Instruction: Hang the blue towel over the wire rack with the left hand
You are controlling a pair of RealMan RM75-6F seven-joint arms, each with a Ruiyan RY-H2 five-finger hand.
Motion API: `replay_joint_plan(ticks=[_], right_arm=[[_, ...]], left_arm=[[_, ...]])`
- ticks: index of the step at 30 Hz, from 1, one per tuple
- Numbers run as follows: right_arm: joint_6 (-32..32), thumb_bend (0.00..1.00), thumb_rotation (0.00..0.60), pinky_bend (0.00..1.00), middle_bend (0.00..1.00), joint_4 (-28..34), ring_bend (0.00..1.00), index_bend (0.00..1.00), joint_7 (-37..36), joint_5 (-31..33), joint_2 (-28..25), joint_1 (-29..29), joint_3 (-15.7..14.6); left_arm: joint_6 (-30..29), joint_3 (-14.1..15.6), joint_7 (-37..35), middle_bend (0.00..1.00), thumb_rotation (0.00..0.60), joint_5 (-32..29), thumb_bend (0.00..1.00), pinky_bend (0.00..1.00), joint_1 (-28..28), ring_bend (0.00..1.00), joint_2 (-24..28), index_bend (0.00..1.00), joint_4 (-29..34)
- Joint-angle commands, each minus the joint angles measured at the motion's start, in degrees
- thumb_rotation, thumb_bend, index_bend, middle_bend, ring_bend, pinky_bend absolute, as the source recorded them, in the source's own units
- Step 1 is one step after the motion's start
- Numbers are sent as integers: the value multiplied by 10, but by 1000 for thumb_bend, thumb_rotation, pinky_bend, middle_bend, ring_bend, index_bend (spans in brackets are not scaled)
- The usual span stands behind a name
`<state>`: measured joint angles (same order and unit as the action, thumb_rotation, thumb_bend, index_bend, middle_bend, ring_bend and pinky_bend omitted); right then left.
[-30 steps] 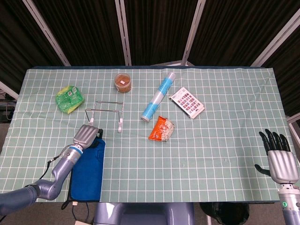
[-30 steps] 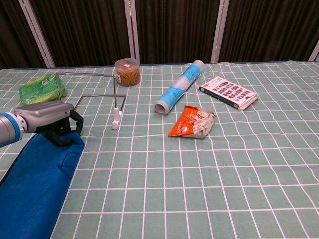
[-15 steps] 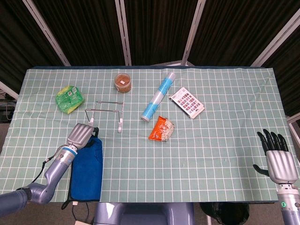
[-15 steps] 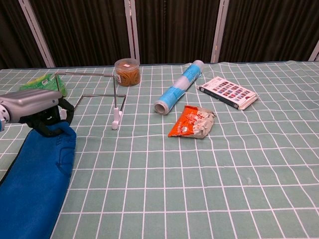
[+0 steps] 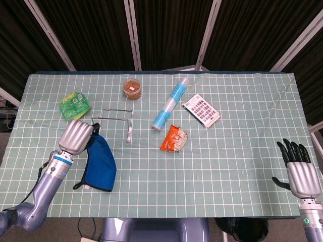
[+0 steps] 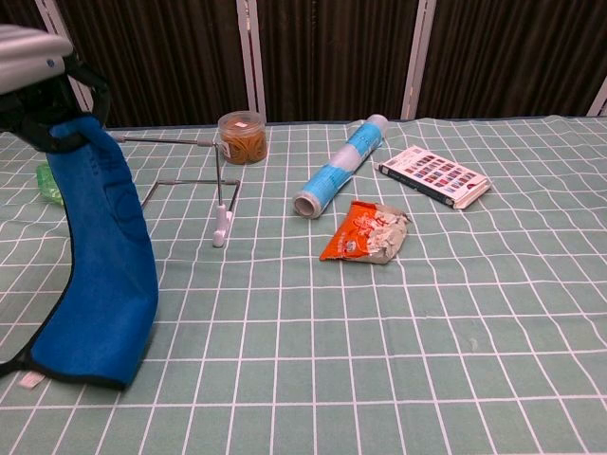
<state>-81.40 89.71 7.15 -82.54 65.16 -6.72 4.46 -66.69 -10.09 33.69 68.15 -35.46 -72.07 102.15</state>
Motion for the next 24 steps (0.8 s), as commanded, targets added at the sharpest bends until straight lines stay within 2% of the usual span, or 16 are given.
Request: replay_joint_plan(ticks=[1,6,9,24], right_arm=[[-2,0,600,0,0,2,0,0,-5,-3,-3,1,0],[-5,0,600,0,0,4,0,0,-9,-6,-5,2,-1],[-7,0,600,0,0,5,0,0,-11,-7,-6,3,0],[-10,0,600,0,0,0,0,0,-15,13,-9,10,5]], left_arm=[[-27,-33,66,935,600,-33,749,1000,-12,938,37,853,48],[-32,-65,121,941,600,-70,749,1000,-42,938,41,859,44],[-23,-82,129,942,600,-74,748,1000,-68,938,33,862,14],[57,-102,58,942,600,-30,748,1000,-158,935,-8,862,-106]])
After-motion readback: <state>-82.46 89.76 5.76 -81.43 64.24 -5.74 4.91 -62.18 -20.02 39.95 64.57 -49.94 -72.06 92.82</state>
